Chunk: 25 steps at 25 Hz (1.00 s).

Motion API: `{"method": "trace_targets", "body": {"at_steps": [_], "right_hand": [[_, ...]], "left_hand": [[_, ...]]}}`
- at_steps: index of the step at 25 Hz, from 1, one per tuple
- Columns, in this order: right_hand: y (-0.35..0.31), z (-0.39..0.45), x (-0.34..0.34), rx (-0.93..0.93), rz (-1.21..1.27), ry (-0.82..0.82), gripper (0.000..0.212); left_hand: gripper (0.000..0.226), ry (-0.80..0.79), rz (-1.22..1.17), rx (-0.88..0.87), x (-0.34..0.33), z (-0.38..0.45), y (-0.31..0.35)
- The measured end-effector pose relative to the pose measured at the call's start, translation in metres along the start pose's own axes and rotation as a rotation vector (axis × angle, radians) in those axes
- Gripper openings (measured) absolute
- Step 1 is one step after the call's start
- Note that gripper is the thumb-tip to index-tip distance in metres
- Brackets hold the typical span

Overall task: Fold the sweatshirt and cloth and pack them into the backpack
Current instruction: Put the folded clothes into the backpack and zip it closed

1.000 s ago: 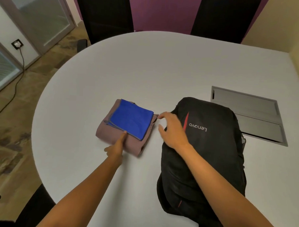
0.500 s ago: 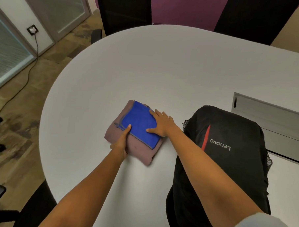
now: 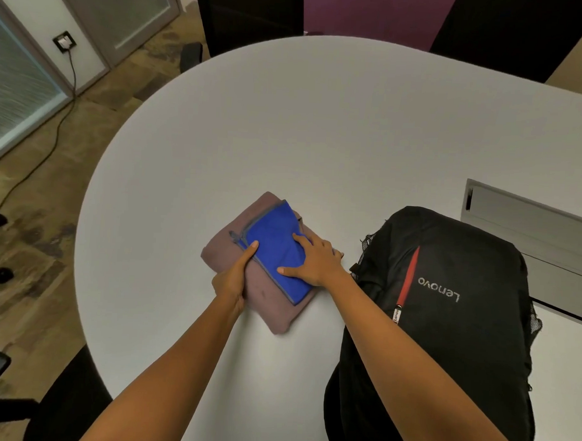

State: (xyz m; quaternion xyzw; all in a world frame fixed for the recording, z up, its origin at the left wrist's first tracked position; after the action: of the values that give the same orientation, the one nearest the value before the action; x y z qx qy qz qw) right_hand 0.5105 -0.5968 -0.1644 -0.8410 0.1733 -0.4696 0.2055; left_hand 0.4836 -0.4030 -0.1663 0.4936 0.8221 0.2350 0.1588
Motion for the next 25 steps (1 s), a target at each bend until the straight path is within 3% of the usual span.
{"method": "trace_targets", "body": {"at_steps": [6,9,11,15,17,20,21,25], "right_hand": [[0.006,-0.015,0.000,0.012,0.252,0.047,0.092],[0.004,-0.030,0.014,-0.013,0.610,0.201,0.075],[0.003,-0.040,0.029,-0.047,0.703,0.299,0.085],[-0.003,-0.058,0.051,-0.033,0.762,0.179,0.122],[-0.010,-0.074,0.061,0.031,0.806,0.096,0.124],[-0.020,-0.101,0.068,0.117,0.890,0.082,0.120],[-0.023,-0.113,0.067,0.141,0.927,0.093,0.120],[-0.027,-0.171,0.059,0.196,1.131,0.143,0.072]], "left_hand": [[0.064,-0.106,0.053,-0.093,0.009,-0.004,0.003],[0.059,-0.203,0.026,-0.136,0.020,-0.007,0.008],[0.062,-0.322,0.040,-0.156,0.026,-0.013,0.015],[0.065,-0.548,0.087,-0.158,0.036,-0.035,0.034],[0.055,-0.640,0.102,-0.164,0.039,-0.049,0.044],[0.072,-0.756,0.155,-0.159,0.038,-0.062,0.054],[0.068,-0.784,0.179,-0.152,0.036,-0.067,0.054],[0.073,-0.838,0.270,-0.138,0.027,-0.090,0.047]]}}
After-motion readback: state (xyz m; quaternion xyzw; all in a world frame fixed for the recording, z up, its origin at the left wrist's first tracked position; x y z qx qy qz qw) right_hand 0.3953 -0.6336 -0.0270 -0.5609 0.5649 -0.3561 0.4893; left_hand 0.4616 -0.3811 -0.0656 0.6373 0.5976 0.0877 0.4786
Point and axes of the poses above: each hand's wrist, its own z-axis towards the middle knuckle, its own x-axis out of the back of the hand, y = z × x, the point moved 3 cm from there along z, towards the middle knuckle, and after that the axes turned 7 degrees about x, right-handed, at the moved point
